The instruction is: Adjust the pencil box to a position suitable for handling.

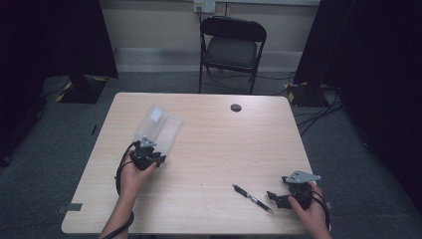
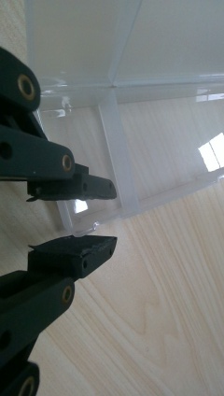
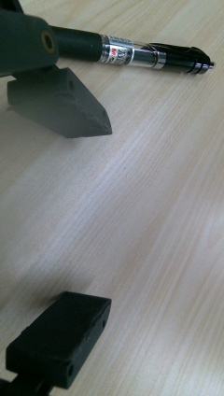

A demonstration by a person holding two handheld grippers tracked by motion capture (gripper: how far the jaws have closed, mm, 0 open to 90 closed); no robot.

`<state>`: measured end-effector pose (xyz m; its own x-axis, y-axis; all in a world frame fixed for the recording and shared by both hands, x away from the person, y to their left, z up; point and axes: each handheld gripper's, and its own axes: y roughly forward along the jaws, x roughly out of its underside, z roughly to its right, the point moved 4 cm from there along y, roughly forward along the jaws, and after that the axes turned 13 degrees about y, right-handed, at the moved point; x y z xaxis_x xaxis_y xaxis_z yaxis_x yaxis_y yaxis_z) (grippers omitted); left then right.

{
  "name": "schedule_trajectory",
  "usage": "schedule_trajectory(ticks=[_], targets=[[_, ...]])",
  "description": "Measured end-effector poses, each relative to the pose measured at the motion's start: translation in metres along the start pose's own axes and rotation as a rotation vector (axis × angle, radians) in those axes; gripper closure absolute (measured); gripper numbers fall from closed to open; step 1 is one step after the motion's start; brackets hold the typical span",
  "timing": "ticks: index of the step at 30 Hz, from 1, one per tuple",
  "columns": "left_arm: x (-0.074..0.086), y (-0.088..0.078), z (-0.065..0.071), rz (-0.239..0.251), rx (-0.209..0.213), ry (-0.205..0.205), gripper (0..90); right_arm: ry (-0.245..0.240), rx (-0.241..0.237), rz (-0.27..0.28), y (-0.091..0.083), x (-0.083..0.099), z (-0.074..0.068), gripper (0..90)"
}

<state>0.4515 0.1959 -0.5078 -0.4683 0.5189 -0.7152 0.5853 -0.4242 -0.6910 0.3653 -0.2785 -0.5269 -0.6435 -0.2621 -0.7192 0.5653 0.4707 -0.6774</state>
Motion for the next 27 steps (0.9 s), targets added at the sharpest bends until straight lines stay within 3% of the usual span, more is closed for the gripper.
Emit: schedule_trajectory(ticks=[10, 12, 18, 20, 27], targets=[[-0.001, 0.000, 0.005, -0.003, 0.005, 0.010, 79.0, 0.000, 0.002, 0.001, 0.000, 0.000, 0.000, 13.7], [-0.001, -0.001, 0.006, -0.015, 0.024, 0.023, 80.9, 0.000, 0.000, 0.000, 0.000, 0.000, 0.000, 13.6], [-0.001, -0.002, 0.008, -0.016, 0.023, 0.015, 81.1, 0.000, 0.000, 0.001, 0.000, 0.000, 0.000, 13.6], [-0.001, -0.003, 0.008, -0.031, 0.027, 0.041, 81.2, -0.001, 0.002, 0.001, 0.000, 0.000, 0.000, 13.7], [0.000, -0.004, 0.013, -0.021, 0.053, 0.048, 81.2, 0.000, 0.000, 0.000, 0.000, 0.000, 0.000, 13.7]])
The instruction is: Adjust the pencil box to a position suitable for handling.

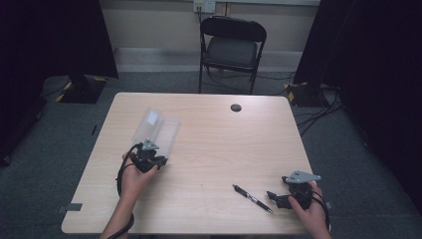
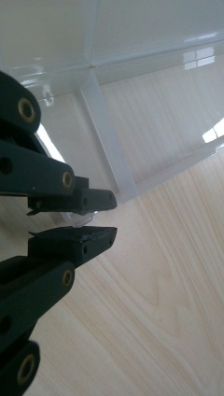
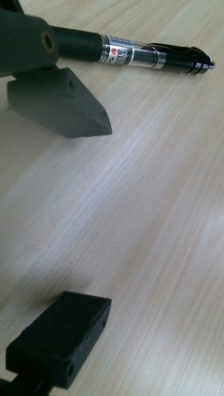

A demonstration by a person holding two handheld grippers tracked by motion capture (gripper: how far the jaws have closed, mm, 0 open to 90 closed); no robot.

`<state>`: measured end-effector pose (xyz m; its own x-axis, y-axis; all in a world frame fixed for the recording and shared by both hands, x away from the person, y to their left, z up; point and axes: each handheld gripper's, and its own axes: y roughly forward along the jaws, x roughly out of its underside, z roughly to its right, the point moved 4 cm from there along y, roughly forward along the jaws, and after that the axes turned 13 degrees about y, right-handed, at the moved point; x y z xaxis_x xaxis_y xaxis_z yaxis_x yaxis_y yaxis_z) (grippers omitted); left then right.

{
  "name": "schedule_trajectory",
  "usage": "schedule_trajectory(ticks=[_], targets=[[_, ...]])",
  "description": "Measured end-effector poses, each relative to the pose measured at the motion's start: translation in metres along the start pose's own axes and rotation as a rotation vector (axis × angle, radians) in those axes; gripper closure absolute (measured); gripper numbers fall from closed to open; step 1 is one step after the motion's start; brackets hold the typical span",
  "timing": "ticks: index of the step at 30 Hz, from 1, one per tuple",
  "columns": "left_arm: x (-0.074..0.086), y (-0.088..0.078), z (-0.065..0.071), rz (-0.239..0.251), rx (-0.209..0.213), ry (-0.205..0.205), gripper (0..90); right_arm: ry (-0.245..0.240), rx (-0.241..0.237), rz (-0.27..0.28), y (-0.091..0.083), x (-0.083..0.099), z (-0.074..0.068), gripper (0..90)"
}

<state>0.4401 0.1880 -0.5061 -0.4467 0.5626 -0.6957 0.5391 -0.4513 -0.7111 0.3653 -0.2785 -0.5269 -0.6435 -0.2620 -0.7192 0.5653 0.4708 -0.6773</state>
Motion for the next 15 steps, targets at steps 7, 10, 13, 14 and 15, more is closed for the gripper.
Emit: schedule_trajectory(ticks=[7, 10, 13, 14, 15], targets=[[-0.002, 0.001, 0.009, 0.009, 0.023, 0.024, 81.4, 0.000, 0.000, 0.000, 0.000, 0.000, 0.000, 13.6], [-0.005, 0.002, 0.017, 0.009, 0.046, 0.046, 81.4, 0.000, 0.002, 0.000, 0.000, 0.000, 0.000, 13.6], [-0.006, 0.002, 0.023, -0.002, 0.064, 0.060, 81.5, 0.000, 0.002, 0.001, 0.000, 0.000, 0.000, 13.7], [-0.007, 0.003, 0.024, 0.004, 0.068, 0.072, 81.5, 0.000, 0.002, 0.001, 0.000, 0.000, 0.000, 13.7], [-0.008, 0.003, 0.028, 0.010, 0.078, 0.066, 81.5, 0.000, 0.000, 0.001, 0.000, 0.000, 0.000, 13.6]])
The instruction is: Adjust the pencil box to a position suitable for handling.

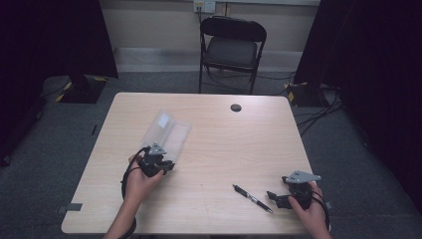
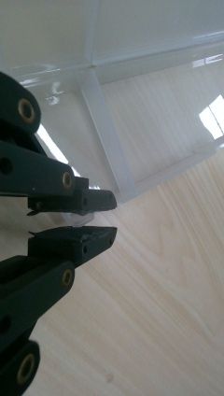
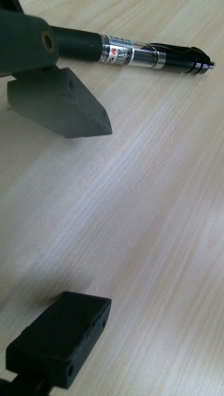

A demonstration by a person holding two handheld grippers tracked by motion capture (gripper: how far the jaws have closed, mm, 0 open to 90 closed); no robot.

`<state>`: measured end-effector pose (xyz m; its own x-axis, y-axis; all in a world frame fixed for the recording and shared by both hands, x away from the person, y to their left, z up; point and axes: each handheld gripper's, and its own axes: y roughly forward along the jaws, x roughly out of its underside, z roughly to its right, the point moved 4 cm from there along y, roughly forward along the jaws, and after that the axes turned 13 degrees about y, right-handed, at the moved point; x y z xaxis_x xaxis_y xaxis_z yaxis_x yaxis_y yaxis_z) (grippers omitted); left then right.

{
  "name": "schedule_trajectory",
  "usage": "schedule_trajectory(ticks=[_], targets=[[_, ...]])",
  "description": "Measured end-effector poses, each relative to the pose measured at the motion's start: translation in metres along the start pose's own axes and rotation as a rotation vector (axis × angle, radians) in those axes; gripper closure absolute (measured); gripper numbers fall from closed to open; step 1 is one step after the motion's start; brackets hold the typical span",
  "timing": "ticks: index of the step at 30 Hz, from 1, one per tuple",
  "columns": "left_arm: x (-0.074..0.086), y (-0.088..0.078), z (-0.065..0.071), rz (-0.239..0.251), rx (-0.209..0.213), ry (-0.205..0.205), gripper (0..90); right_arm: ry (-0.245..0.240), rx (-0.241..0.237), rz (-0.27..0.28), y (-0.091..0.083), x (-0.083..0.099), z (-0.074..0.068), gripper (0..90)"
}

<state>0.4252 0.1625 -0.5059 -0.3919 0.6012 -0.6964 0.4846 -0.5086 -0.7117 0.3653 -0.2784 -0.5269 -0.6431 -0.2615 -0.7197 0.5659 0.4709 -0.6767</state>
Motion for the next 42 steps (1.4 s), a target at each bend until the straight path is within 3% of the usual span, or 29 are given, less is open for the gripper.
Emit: schedule_trajectory(ticks=[1, 3, 4, 5, 6, 7, 10, 11, 16, 17, 19, 21, 23, 25, 31, 38, 42], targets=[[-0.001, 0.000, 0.003, -0.004, 0.005, 0.029, 81.5, 0.000, 0.000, 0.000, 0.000, 0.000, 0.000, 13.7], [-0.002, 0.001, 0.007, 0.004, 0.018, 0.014, 81.5, 0.000, 0.002, 0.000, 0.000, 0.000, 0.000, 13.6], [-0.002, 0.000, 0.007, -0.006, 0.020, 0.038, 81.6, 0.000, -0.001, -0.001, 0.000, 0.000, 0.000, 13.6], [-0.003, 0.000, 0.010, -0.011, 0.038, 0.031, 81.6, 0.000, 0.002, 0.000, 0.000, 0.000, 0.000, 13.6], [-0.003, 0.000, 0.011, -0.012, 0.030, 0.059, 81.6, 0.000, -0.001, -0.001, 0.000, 0.000, 0.000, 13.6], [-0.003, 0.000, 0.014, -0.007, 0.035, 0.038, 81.6, 0.000, 0.002, 0.000, 0.000, 0.000, 0.000, 13.6], [-0.003, 0.000, 0.014, -0.003, 0.027, 0.040, 81.4, 0.000, 0.001, 0.000, 0.000, 0.000, 0.000, 13.7], [-0.002, 0.001, 0.015, 0.015, 0.034, -0.001, 81.0, 0.000, 0.001, 0.000, 0.000, 0.000, 0.000, 13.6], [-0.002, 0.001, 0.012, -0.017, 0.014, 0.000, 74.0, 0.000, 0.000, -0.001, 0.000, 0.000, 0.000, 13.6], [-0.004, 0.002, 0.012, -0.007, 0.017, -0.035, 71.7, 0.000, -0.001, 0.000, 0.000, 0.000, 0.000, 13.6], [-0.005, 0.003, 0.013, -0.009, 0.018, -0.034, 71.5, -0.001, 0.002, 0.000, 0.000, 0.000, 0.000, 13.6], [-0.006, 0.004, 0.012, -0.022, -0.007, -0.017, 70.5, 0.000, -0.001, 0.000, 0.000, 0.000, 0.000, 13.7], [-0.009, 0.007, 0.013, -0.016, -0.003, -0.053, 67.6, 0.000, -0.001, -0.001, 0.000, 0.000, 0.000, 13.7], [-0.009, 0.009, 0.012, -0.016, -0.001, -0.054, 67.3, 0.000, 0.002, 0.000, 0.000, 0.000, 0.000, 13.7], [-0.007, 0.015, 0.012, -0.035, 0.003, -0.029, 77.8, 0.000, 0.002, 0.000, 0.000, 0.000, 0.000, 13.6], [-0.008, 0.016, 0.013, -0.022, -0.002, -0.035, 79.7, 0.000, 0.001, 0.000, 0.000, 0.000, 0.000, 13.7], [-0.010, 0.015, 0.015, -0.036, 0.020, -0.009, 81.8, 0.000, 0.000, 0.000, 0.000, 0.000, 0.000, 13.6]])
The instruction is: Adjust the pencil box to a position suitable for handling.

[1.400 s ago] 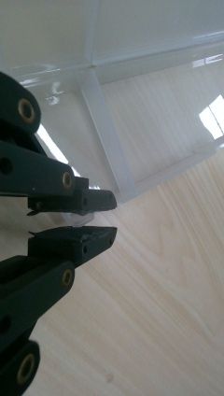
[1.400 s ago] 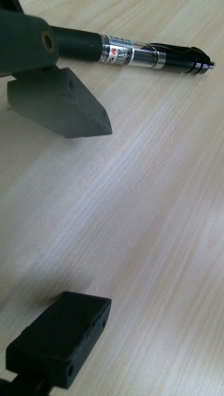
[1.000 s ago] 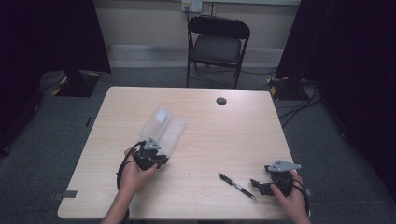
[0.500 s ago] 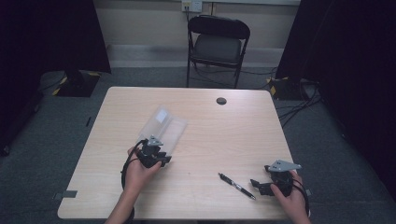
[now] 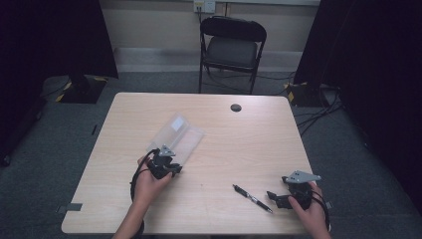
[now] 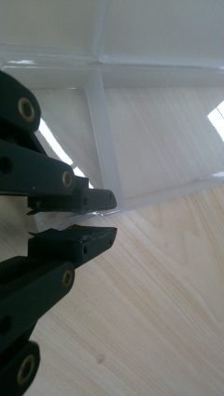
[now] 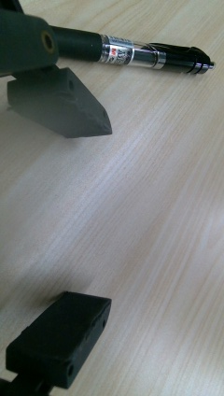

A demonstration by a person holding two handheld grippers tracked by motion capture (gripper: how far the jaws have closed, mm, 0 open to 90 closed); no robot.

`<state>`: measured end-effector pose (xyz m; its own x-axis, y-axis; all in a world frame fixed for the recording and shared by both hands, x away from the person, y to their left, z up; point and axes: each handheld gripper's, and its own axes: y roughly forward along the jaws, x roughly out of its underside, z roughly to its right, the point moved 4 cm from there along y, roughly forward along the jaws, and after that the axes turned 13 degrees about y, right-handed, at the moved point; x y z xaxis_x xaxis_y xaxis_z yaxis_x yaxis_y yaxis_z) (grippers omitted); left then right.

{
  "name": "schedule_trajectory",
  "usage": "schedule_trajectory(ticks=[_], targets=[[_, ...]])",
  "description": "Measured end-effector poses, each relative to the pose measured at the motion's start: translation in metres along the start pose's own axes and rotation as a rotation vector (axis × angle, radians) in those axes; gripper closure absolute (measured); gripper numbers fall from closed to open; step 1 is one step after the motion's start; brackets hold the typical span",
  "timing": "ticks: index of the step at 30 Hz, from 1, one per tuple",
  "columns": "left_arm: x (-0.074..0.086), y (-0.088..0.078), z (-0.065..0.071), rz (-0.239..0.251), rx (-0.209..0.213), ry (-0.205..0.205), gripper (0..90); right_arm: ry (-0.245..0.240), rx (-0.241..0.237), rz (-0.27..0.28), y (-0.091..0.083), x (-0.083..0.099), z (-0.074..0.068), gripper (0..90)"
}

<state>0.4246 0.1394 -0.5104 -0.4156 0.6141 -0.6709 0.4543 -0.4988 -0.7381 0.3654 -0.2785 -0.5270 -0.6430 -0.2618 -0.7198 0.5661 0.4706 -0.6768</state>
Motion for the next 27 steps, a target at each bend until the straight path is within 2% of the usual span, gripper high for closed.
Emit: schedule_trajectory(ticks=[1, 5, 6, 9, 10, 11, 14, 15, 16, 17, 18, 20, 22, 23, 27], targets=[[-0.002, 0.002, 0.002, 0.016, 0.000, -0.018, 83.4, 0.000, 0.002, 0.000, 0.000, 0.000, 0.000, 13.7], [-0.004, 0.003, 0.003, 0.018, 0.010, -0.007, 84.5, 0.000, 0.000, 0.000, 0.000, 0.000, 0.000, 13.7], [-0.005, 0.004, 0.004, 0.022, 0.002, -0.014, 84.6, 0.000, 0.000, 0.000, 0.000, 0.000, 0.000, 13.6], [-0.007, 0.005, 0.003, 0.017, -0.011, 0.002, 84.2, 0.000, 0.002, 0.001, 0.000, 0.000, 0.000, 13.6], [-0.007, 0.006, 0.004, 0.022, -0.008, -0.010, 84.2, 0.000, 0.000, 0.000, 0.000, 0.000, 0.000, 13.6], [-0.007, 0.006, 0.003, 0.014, -0.008, 0.000, 84.2, 0.000, 0.002, 0.001, 0.000, 0.000, 0.000, 13.6], [-0.009, 0.007, 0.004, 0.032, -0.004, -0.015, 84.6, 0.000, 0.002, 0.001, 0.000, 0.000, 0.000, 13.6], [-0.009, 0.008, 0.004, 0.029, -0.019, -0.013, 84.6, 0.000, 0.002, 0.001, 0.000, 0.000, 0.000, 13.6], [-0.009, 0.007, 0.001, 0.010, -0.021, 0.016, 84.9, 0.000, 0.002, 0.001, 0.000, 0.000, 0.000, 13.7], [-0.009, 0.007, 0.001, 0.010, -0.021, 0.016, 84.9, 0.000, 0.002, 0.001, 0.000, 0.000, 0.000, 13.7], [-0.009, 0.009, 0.003, 0.026, -0.006, -0.018, 84.9, 0.000, 0.002, 0.001, 0.000, 0.000, 0.000, 13.7], [-0.010, 0.009, 0.002, 0.023, -0.013, -0.020, 84.9, 0.000, 0.002, 0.001, 0.000, 0.000, 0.000, 13.6], [-0.010, 0.009, 0.000, 0.021, -0.016, 0.001, 84.8, 0.000, 0.002, 0.001, 0.000, 0.000, 0.000, 13.6], [-0.011, 0.010, 0.002, 0.033, -0.007, -0.027, 84.7, 0.000, 0.002, 0.001, 0.000, 0.000, 0.000, 13.6], [-0.013, 0.012, 0.004, 0.030, -0.006, -0.015, 84.4, 0.000, 0.002, 0.001, 0.000, 0.000, 0.000, 13.6]])
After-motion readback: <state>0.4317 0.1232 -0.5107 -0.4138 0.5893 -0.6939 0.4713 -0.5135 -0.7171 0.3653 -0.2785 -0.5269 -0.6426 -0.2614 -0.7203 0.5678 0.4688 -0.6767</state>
